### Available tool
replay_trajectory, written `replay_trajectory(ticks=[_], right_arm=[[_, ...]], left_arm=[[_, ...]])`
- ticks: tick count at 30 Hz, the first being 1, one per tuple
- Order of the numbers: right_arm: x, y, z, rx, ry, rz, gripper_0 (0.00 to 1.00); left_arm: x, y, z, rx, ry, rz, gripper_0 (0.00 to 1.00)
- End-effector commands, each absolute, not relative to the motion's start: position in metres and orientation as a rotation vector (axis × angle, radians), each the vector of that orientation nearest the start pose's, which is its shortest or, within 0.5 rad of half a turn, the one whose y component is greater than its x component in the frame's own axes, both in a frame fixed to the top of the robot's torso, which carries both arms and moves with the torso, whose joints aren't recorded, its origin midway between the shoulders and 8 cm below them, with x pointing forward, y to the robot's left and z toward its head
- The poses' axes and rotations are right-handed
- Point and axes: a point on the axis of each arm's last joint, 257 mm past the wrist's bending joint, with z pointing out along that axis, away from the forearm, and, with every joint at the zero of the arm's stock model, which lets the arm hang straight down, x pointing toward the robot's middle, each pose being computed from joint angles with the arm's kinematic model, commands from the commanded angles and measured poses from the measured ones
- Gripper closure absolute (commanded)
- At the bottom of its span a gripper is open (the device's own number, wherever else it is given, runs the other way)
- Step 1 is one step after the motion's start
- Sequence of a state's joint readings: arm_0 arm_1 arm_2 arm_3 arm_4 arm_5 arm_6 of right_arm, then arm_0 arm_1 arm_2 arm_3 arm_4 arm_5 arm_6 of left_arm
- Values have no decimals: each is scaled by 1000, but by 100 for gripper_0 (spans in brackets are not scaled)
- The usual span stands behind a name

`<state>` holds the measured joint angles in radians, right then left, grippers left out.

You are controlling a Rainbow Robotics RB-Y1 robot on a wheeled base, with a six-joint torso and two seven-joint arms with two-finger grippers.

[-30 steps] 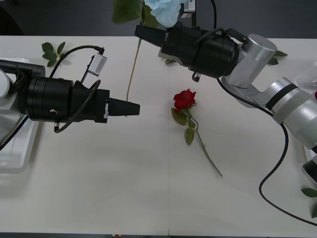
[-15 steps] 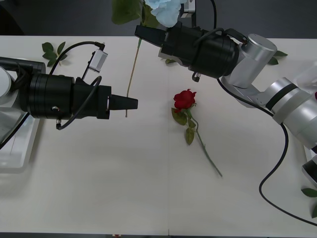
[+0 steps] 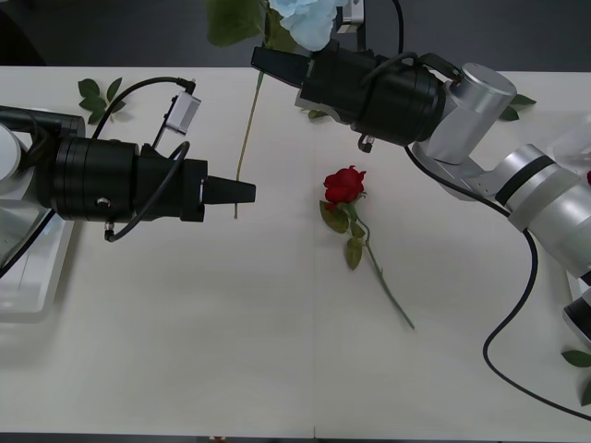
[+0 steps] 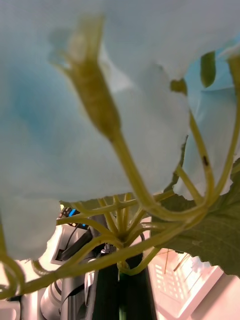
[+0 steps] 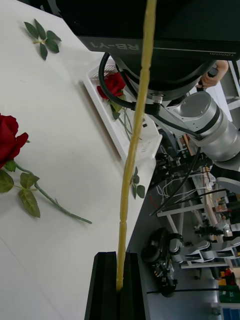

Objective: Put the red flowers into the right box and the blue flowers into the left box

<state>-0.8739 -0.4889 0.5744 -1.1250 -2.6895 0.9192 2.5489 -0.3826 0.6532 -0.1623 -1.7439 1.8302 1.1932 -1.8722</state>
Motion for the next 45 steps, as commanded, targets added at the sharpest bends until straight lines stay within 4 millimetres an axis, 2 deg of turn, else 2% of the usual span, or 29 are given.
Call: replay_trajectory(ticks=[1, 3, 5, 10, 13, 18, 22, 25, 27, 32, 38, 39, 40, 45], right_arm=[[482, 74, 27, -678, 1396, 1724, 42], [483, 72, 25, -681, 1402, 1713, 28], [483, 72, 25, -689, 1398, 1705, 20], [484, 70, 25, -701, 1390, 1681, 9], [485, 69, 25, -708, 1383, 1670, 4], [485, 67, 25, -723, 1372, 1650, 1], [485, 64, 24, -736, 1372, 1640, 0], [484, 56, 23, -795, 1392, 1582, 0], [485, 54, 15, -844, 1437, 1532, 0], [485, 46, -16, -972, 1631, 1416, 0], [486, 23, -59, -1097, 1893, 1240, 0], [486, 23, -59, -1097, 1893, 1240, 0], [487, 17, -71, -1124, 1958, 1175, 0], [489, 1, -103, -1176, 2111, 973, 0]], left_arm=[[406, 52, -85, 794, 1934, -1351, 100], [405, 51, -85, 795, 1935, -1354, 100], [405, 53, -85, 796, 1937, -1351, 100], [406, 61, -85, 810, 1945, -1326, 100], [403, 74, -82, 846, 1950, -1301, 100], [402, 109, -72, 908, 1961, -1211, 100], [402, 149, -69, 932, 2003, -1099, 100], [400, 199, -67, 925, 2051, -936, 100], [396, 222, -65, 914, 2070, -861, 100], [379, 292, -67, 827, 2159, -673, 100], [366, 376, -89, 643, 2298, -454, 100], [366, 376, -89, 643, 2298, -454, 100], [364, 401, -96, 582, 2330, -373, 100], [357, 467, -107, 422, 2377, -154, 100]])
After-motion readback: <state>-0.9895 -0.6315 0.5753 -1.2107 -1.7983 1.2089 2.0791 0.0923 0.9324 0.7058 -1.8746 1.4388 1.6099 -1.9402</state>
